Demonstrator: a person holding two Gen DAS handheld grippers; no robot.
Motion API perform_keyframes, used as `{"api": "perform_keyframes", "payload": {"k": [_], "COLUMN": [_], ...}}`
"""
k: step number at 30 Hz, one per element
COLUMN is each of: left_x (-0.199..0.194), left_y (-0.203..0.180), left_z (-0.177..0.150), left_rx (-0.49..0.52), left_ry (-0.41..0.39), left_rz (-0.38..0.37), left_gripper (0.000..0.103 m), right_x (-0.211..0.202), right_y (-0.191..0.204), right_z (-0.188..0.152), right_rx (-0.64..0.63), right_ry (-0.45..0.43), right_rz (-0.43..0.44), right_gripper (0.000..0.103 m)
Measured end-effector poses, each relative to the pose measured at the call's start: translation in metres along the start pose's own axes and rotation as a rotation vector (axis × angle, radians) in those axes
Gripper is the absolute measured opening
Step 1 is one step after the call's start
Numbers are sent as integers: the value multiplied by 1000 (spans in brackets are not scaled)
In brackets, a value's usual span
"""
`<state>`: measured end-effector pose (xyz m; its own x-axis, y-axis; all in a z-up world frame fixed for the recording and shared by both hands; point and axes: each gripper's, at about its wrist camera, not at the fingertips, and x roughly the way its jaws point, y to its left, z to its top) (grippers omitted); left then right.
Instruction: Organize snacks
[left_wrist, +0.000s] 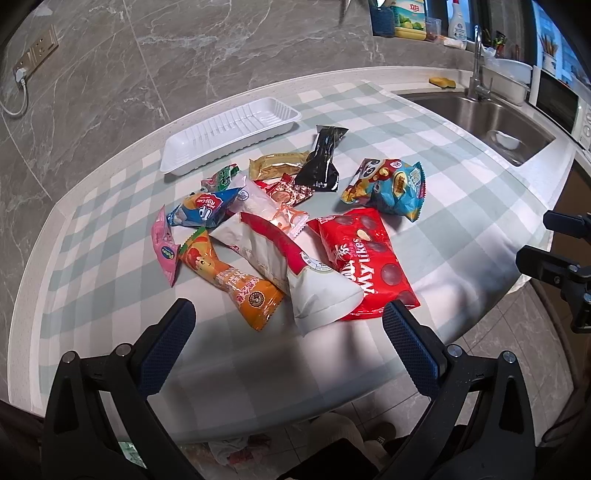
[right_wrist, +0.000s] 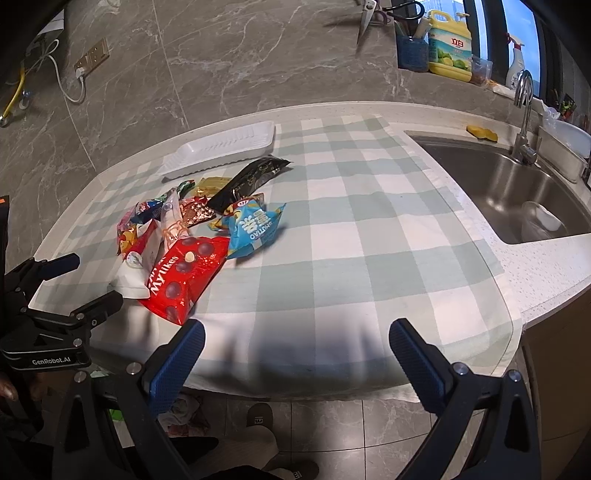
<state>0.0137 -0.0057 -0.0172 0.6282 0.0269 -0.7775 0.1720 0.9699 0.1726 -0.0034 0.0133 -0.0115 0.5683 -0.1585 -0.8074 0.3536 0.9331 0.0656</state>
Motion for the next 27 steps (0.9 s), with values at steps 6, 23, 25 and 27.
{"api": "perform_keyframes", "payload": {"k": [6,23,25,27], "left_x": [0,6,5,6], "left_y": [0,10,11,14], "left_z": [0,1,2,4], "left_rx": [0,-17,-28,-44], "left_ry": [0,13,17,21], "left_rz": [0,5,6,3], "left_gripper": [103,103,103,103], "right_x": [1,5,5,6], "right_y": [4,8,9,9], "right_z": [1,2,3,4], "right_rx": [-5,-7,-8,-8], "right_ry": [5,9,10,13], "right_rz": [5,11,13,16], "right_gripper": [102,102,102,102]}}
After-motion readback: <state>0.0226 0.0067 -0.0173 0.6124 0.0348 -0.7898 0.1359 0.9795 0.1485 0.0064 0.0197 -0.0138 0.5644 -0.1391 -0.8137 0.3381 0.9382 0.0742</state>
